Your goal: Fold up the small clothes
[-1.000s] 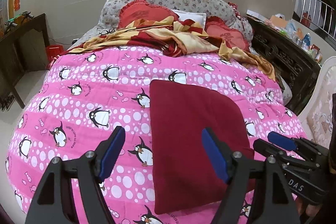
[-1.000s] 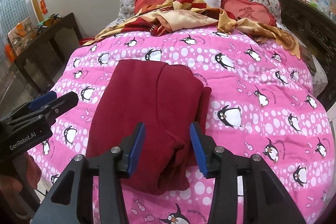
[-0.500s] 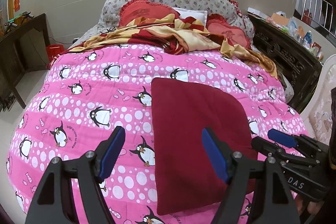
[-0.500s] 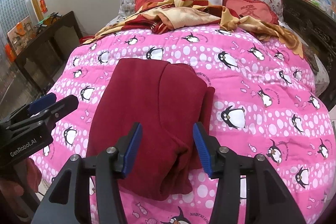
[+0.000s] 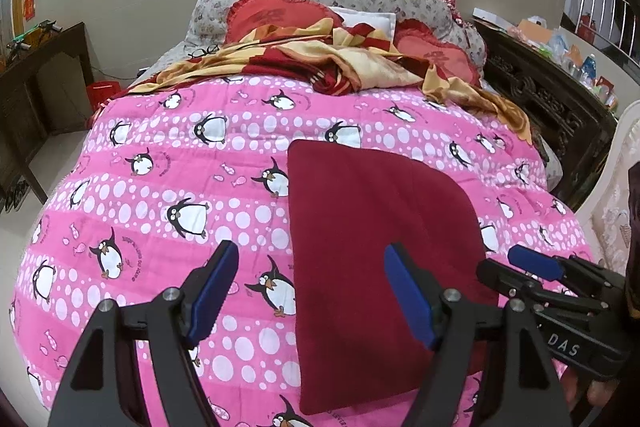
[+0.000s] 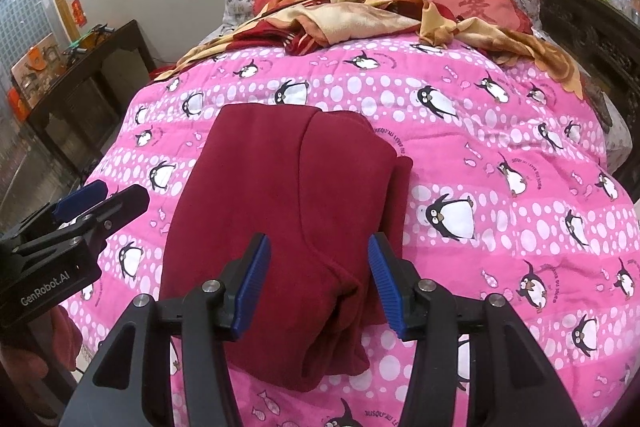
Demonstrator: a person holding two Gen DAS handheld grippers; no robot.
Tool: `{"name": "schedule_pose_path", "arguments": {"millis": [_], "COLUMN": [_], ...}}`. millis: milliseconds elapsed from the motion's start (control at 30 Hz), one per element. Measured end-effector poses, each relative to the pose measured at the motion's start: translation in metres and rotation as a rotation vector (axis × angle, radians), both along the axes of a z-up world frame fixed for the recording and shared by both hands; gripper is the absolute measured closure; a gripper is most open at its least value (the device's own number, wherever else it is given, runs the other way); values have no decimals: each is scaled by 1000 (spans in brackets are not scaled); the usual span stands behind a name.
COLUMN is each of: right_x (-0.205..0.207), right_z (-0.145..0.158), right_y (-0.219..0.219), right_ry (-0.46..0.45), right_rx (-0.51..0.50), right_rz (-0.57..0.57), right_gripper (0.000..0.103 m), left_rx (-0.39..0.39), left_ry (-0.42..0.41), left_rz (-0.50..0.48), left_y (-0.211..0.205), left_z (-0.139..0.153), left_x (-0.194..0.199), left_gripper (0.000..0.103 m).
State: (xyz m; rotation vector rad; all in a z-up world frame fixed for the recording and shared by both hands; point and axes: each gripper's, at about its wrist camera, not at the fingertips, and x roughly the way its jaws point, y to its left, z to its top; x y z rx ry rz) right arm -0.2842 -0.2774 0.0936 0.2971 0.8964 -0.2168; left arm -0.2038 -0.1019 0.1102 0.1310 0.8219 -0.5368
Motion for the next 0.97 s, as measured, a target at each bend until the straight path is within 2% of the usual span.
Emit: {"name": "schedule_pose_path", "arguments": {"millis": [533,833,967], "right_x": [3,5,6], "right_z": [-7,-13,-17], "right_y": [-1,-4,-12], "right_ry": [18,25,34], "right_rx": [9,20,24], "right_rz": [-1,-4,-9], "right_gripper": [27,27,27], "left_rx": [12,7,-1], "left_ry": [11,-8,15], "left_rz": [-15,-27,-22], "left_y": [-4,-6,-3], "left_z": [-7,-8,-14], "left_x": [2,3,11], "left_gripper": [24,24,24]}}
